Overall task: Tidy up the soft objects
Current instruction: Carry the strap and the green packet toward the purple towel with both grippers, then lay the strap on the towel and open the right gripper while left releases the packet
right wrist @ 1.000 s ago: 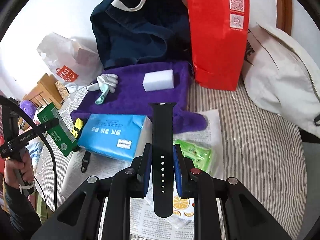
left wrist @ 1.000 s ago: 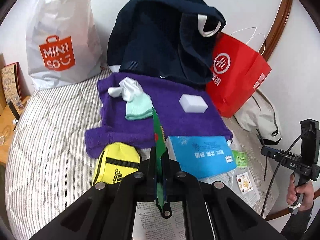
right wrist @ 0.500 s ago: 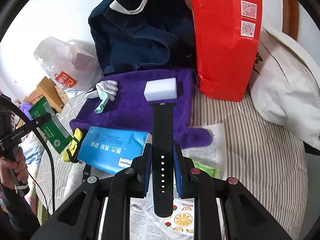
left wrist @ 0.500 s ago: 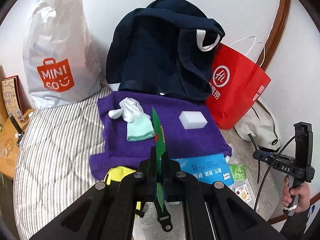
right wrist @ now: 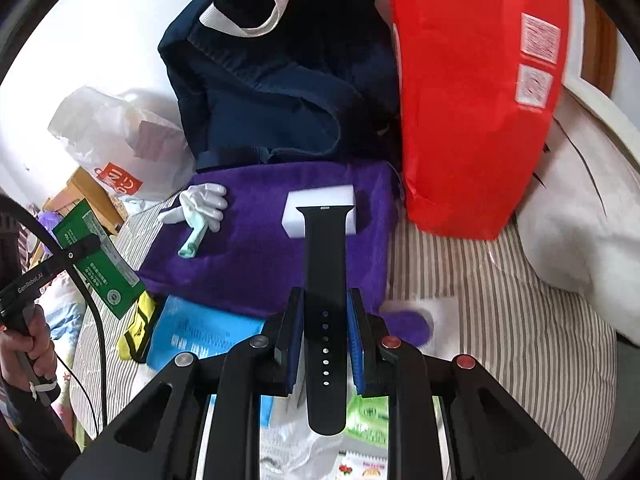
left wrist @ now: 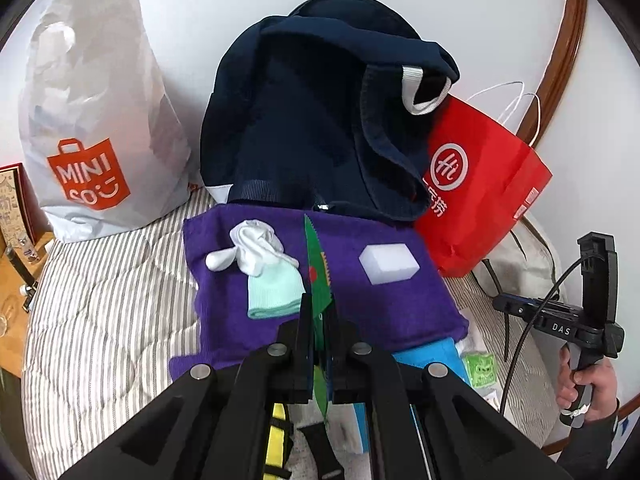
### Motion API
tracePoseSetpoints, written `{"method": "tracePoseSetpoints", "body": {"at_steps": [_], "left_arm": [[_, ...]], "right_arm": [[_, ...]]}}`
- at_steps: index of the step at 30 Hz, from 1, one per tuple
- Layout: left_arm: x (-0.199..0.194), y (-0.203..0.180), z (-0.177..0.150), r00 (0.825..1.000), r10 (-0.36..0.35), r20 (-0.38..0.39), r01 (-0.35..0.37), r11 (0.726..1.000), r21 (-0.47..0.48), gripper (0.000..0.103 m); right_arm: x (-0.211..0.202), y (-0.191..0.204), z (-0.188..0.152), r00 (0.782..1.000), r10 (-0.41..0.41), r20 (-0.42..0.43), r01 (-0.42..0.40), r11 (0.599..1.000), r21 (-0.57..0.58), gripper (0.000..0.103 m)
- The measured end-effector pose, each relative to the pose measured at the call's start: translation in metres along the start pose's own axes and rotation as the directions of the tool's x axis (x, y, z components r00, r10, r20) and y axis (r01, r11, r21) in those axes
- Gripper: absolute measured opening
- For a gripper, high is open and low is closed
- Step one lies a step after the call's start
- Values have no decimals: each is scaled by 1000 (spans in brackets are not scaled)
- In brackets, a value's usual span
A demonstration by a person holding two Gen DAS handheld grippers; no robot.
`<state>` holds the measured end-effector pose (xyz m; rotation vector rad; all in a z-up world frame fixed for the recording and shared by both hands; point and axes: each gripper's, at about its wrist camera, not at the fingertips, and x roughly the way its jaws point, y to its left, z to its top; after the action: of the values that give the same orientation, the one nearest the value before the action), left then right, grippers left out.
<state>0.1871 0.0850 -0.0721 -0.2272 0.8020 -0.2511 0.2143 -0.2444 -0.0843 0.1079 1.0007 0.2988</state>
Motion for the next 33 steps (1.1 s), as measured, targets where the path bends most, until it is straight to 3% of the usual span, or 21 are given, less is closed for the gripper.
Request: {"method": "tracePoseSetpoints", "body": {"at_steps": [16, 24, 33], "left_arm": [[44, 13, 28, 1000, -8, -18, 8, 1000, -22, 4], [57, 18, 40, 1000, -15, -22, 14, 1000, -24, 4], [69, 20, 38, 999, -26, -39, 25, 999, -28, 4]], "right_arm": [[89, -5, 47, 996, -57, -67, 55, 998, -20, 20], [125, -12, 44, 988, -99, -117, 97, 995, -23, 20], [135, -16, 39, 987, -82, -140, 80, 997, -24, 21]]}}
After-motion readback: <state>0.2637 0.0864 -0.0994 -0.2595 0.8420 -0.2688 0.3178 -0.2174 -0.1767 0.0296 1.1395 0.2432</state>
